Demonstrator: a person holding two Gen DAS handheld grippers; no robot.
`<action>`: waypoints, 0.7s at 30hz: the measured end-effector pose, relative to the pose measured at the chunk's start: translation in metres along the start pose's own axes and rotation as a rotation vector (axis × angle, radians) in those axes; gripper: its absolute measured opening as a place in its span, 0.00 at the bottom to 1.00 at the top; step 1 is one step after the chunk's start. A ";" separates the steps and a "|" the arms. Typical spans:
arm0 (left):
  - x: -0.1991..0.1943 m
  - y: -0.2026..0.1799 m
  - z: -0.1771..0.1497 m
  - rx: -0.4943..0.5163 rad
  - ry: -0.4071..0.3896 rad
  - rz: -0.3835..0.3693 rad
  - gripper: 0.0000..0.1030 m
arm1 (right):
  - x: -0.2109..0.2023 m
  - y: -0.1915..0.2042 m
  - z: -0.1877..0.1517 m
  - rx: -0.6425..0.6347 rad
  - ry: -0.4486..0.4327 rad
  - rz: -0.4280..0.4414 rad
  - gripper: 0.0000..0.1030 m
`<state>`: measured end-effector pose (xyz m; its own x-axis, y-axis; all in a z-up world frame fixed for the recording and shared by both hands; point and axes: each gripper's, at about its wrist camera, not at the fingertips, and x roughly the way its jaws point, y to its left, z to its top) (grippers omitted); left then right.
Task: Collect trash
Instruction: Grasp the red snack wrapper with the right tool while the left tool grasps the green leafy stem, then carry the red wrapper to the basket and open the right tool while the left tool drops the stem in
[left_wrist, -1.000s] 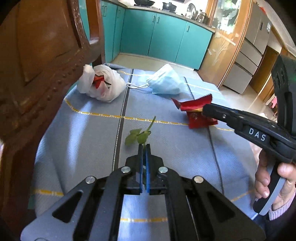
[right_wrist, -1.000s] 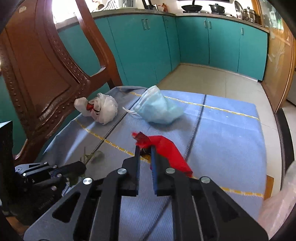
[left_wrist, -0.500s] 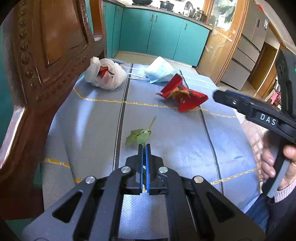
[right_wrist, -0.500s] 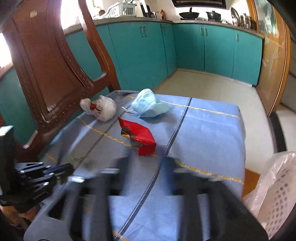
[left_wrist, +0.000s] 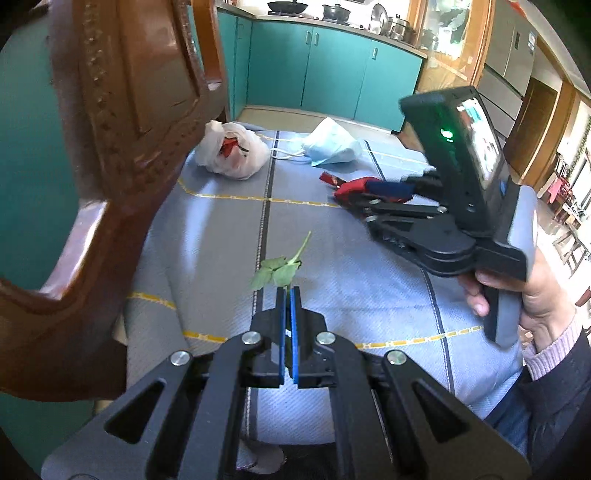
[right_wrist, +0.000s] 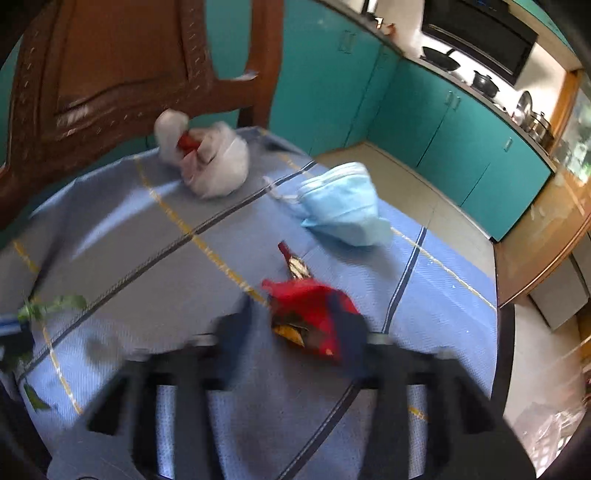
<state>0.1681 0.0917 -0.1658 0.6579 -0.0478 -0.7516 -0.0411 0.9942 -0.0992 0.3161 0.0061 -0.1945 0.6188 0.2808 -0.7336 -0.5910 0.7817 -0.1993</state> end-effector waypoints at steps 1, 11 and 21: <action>0.000 0.000 0.000 -0.001 -0.001 0.000 0.03 | -0.002 -0.002 -0.001 0.011 0.005 0.028 0.06; -0.011 -0.011 -0.006 0.001 -0.027 -0.012 0.03 | -0.066 -0.008 -0.030 0.090 -0.052 0.165 0.04; -0.028 -0.037 -0.013 0.044 -0.054 -0.024 0.03 | -0.126 -0.025 -0.070 0.180 -0.120 0.187 0.04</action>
<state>0.1420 0.0555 -0.1497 0.6983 -0.0679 -0.7125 0.0077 0.9961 -0.0874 0.2164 -0.0879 -0.1422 0.5708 0.4849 -0.6626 -0.6057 0.7935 0.0590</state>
